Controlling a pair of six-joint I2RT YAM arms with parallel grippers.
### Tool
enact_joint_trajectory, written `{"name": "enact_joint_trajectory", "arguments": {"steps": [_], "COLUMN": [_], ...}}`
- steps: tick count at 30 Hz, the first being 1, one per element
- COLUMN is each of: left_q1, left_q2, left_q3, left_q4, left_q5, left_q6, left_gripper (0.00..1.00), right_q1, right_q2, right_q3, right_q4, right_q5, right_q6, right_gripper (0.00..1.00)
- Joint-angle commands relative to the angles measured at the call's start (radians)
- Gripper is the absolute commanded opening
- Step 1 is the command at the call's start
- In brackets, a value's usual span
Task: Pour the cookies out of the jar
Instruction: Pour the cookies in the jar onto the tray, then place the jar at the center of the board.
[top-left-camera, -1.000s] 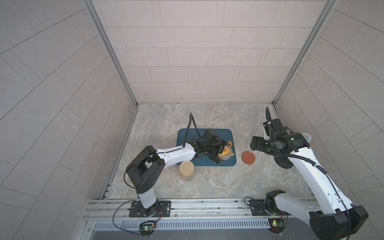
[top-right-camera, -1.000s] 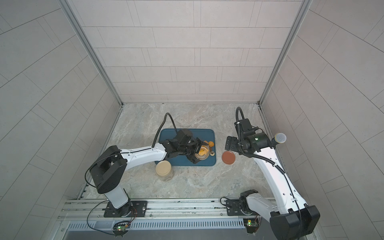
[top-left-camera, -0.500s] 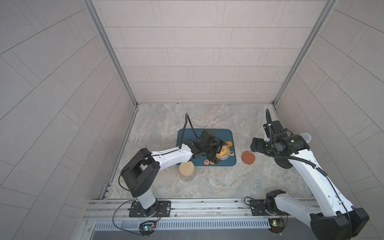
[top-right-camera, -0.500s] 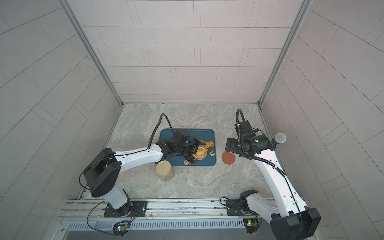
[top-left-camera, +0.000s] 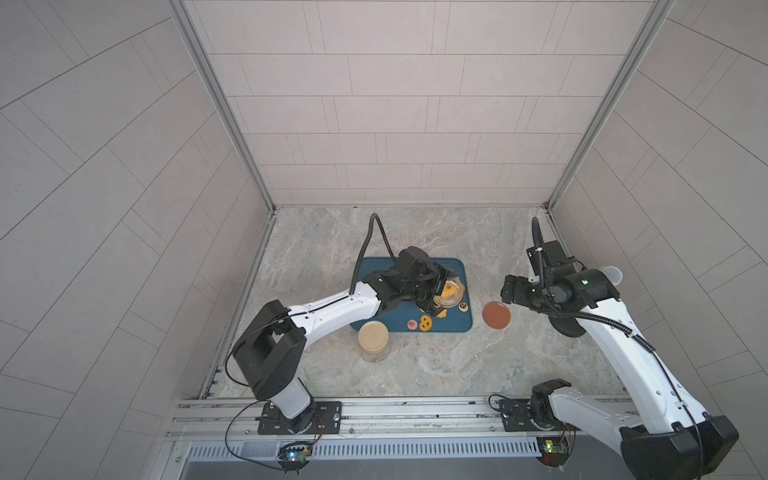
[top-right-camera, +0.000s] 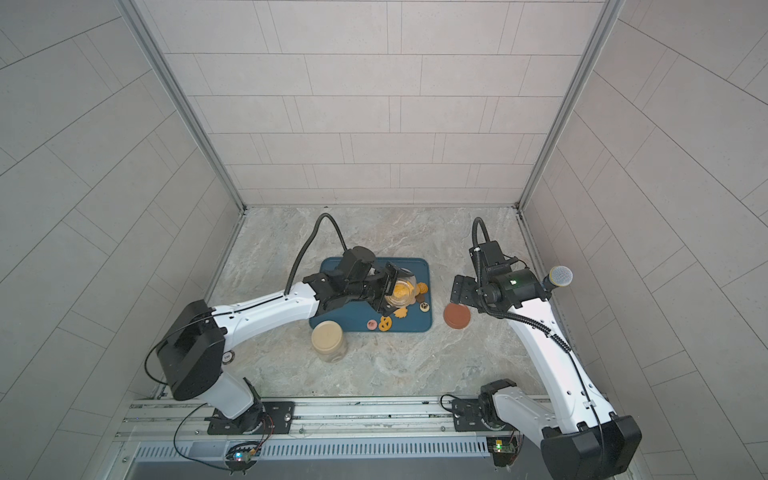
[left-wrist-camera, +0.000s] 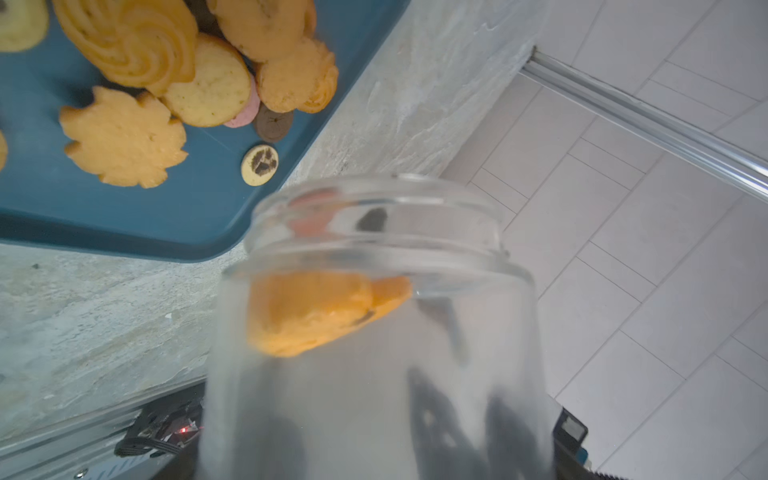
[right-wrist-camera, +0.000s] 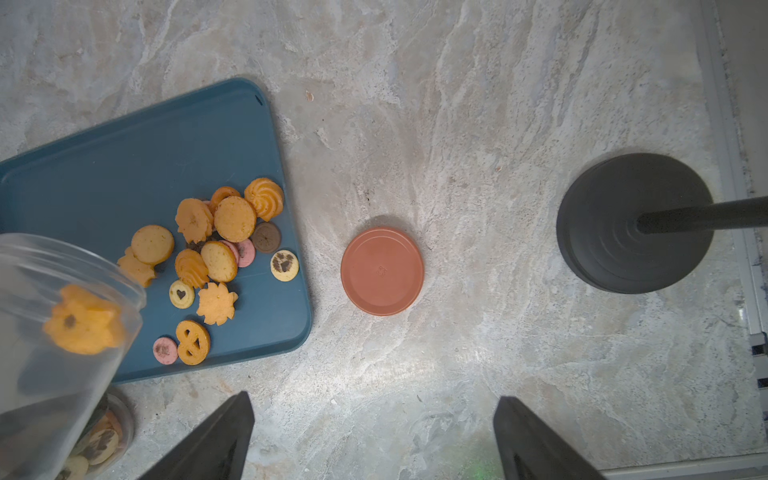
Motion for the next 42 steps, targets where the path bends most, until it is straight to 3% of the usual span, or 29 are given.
{"name": "enact_joint_trajectory", "arguments": {"steps": [1,13,16,20,27,30,33,35,37,42], "left_q1": [-0.052,-0.04,-0.027,-0.004,0.084,0.13,0.116,0.05,-0.002,-0.008], "left_q2": [0.004,-0.019,-0.014,0.016,-0.019,-0.102,-0.211,-0.28,-0.323,-0.432], "left_q3": [-0.08,0.045,0.109,0.135,0.037,-0.016,-0.013,-0.016,-0.057,-0.257], "left_q4": [0.086,0.021,-0.006,0.126,0.254,0.226,0.055,-0.073,-0.094,0.152], "left_q5": [-0.005,0.007,0.023,0.093,0.115,0.033,-0.125,-0.315,-0.448,-0.437], "left_q6": [-0.065,0.01,0.122,0.253,0.476,0.646,0.992,1.287,1.453,1.54], "left_gripper": [0.0,0.0,0.0,0.0,0.0,0.0,0.0,0.0,0.0,0.0], "right_q1": [-0.004,-0.003,-0.003,-0.003,-0.003,-0.003,-0.003,-0.003,-0.002,0.027], "right_q2": [0.0,-0.012,-0.009,0.001,0.017,0.023,0.032,0.031,0.028,0.027], "right_q3": [0.013,0.023,0.033,0.079,0.157,0.163,0.149,0.144,0.148,0.197], "right_q4": [0.001,-0.015,-0.015,-0.007,-0.009,0.003,0.022,0.033,0.035,0.04], "right_q5": [0.008,0.01,-0.002,-0.065,-0.141,-0.17,-0.205,-0.229,-0.24,-0.288], "right_q6": [0.011,0.013,0.007,-0.006,-0.007,-0.001,0.011,0.018,0.02,0.033], "right_gripper": [0.95,0.95,0.95,0.95,0.95,0.95,0.95,0.95,0.95,0.95]}}
